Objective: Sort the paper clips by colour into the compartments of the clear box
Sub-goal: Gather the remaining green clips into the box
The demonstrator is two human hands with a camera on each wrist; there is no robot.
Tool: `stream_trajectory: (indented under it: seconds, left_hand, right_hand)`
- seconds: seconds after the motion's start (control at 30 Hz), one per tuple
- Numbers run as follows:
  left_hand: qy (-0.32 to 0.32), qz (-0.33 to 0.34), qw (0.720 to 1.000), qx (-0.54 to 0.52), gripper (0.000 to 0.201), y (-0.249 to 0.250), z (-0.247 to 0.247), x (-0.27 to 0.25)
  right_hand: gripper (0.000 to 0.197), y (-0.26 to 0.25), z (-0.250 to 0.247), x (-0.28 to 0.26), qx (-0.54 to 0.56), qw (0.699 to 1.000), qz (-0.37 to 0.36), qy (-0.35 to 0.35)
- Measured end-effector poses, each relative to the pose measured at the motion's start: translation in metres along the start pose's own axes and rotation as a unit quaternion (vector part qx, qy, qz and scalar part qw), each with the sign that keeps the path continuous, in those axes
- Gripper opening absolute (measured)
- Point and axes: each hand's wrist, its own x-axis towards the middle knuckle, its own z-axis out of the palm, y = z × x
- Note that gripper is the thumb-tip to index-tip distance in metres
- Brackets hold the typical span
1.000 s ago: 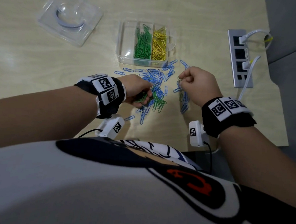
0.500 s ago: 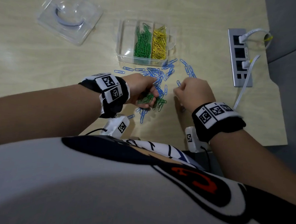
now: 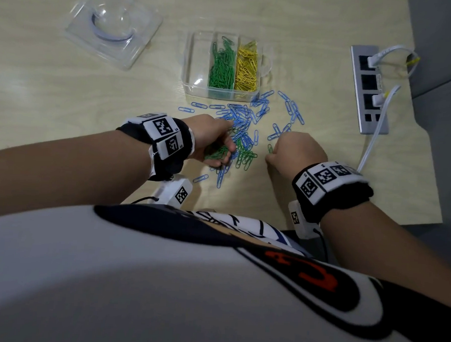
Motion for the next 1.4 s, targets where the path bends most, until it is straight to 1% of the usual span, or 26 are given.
stream_trajectory:
  seconds: [0.1,0.17,0.23,0.3,0.37,0.43,0.47,0.5,0.57,0.63,0.67,0.73,0.83,0.87,0.9,0.97,1.0,1.03,1.1,1.23,1.4]
  left_hand:
    - [-0.008,-0.005,1.0,0.003,0.059,-0.001,0.001,0.0]
    - [-0.013,-0.007,1.0,0.001,0.06,-0.002,0.003,0.0]
    - [-0.016,-0.007,1.0,-0.006,0.06,-0.003,0.003,-0.001]
    - [-0.016,-0.005,1.0,-0.019,0.057,-0.003,0.004,-0.002]
    - [-0.023,0.0,0.999,-0.027,0.052,-0.003,0.004,-0.003]
    - [-0.027,0.0,0.999,-0.024,0.052,-0.003,0.003,-0.003]
    - [-0.023,-0.002,0.999,-0.023,0.053,-0.003,0.002,-0.003]
    - [-0.018,-0.004,1.0,-0.024,0.054,-0.004,0.0,-0.003]
    - [-0.01,-0.006,1.0,-0.025,0.055,-0.005,-0.003,-0.001]
    - [-0.004,-0.005,1.0,-0.024,0.056,-0.006,-0.005,0.0]
    - [-0.002,-0.004,1.0,-0.027,0.056,-0.007,-0.007,0.001]
    - [0.003,-0.002,0.999,-0.035,0.055,-0.008,-0.009,0.001]
    - [0.008,-0.001,0.999,-0.035,0.056,-0.009,-0.011,0.002]
    - [0.009,-0.003,0.999,-0.033,0.055,-0.01,-0.011,0.003]
    - [0.01,-0.004,0.999,-0.032,0.055,-0.01,-0.01,0.003]
    - [0.011,-0.007,0.999,-0.036,0.054,-0.012,-0.011,0.004]
    - [0.011,-0.006,0.999,-0.042,0.054,-0.012,-0.011,0.005]
    - [0.012,-0.006,0.999,-0.046,0.055,-0.012,-0.012,0.005]
    - [0.014,-0.006,0.999,-0.05,0.055,-0.012,-0.013,0.005]
    - [0.015,-0.009,0.999,-0.044,0.055,-0.01,-0.012,0.004]
    - [0.011,-0.004,0.999,-0.032,0.055,-0.007,-0.01,0.002]
  right_hand:
    - [0.016,-0.008,0.002,-0.004,-0.012,1.0,-0.024,-0.002]
    - [0.016,-0.012,0.001,-0.007,0.001,0.999,-0.05,0.017]
    - [0.009,-0.019,-0.001,-0.011,0.079,0.991,-0.101,0.028]
    - [0.004,-0.03,-0.006,-0.017,0.172,0.974,-0.15,0.012]
    - [0.007,-0.037,-0.009,-0.021,0.218,0.961,-0.173,-0.01]
    - [0.004,-0.039,-0.011,-0.018,0.244,0.954,-0.172,0.002]
    - [0.004,-0.038,-0.01,-0.014,0.237,0.957,-0.166,0.019]
    - [0.011,-0.035,-0.008,-0.009,0.209,0.965,-0.159,0.026]
    - [0.024,-0.029,-0.001,0.001,0.117,0.981,-0.153,0.004]
    - [0.032,-0.022,0.003,0.006,0.065,0.986,-0.148,-0.028]
    - [0.033,-0.019,0.003,0.008,0.059,0.988,-0.141,-0.03]
    - [0.032,-0.014,-0.001,0.009,0.062,0.99,-0.127,-0.01]
    - [0.024,-0.014,-0.004,0.009,0.083,0.99,-0.114,0.021]
    - [0.019,-0.017,-0.003,0.007,0.087,0.99,-0.114,0.016]
    - [0.02,-0.02,0.0,0.004,0.085,0.989,-0.117,-0.002]
    - [0.041,-0.027,0.007,-0.003,0.072,0.989,-0.118,-0.042]
    - [0.047,-0.029,0.011,-0.006,0.068,0.99,-0.12,-0.041]
    - [0.048,-0.031,0.014,-0.007,0.066,0.99,-0.122,-0.027]
    - [0.041,-0.033,0.017,-0.008,0.06,0.99,-0.124,0.006]
    - [0.021,-0.036,0.018,-0.003,0.032,0.99,-0.13,0.036]
    - [0.024,-0.036,0.015,0.003,0.009,0.992,-0.124,0.022]
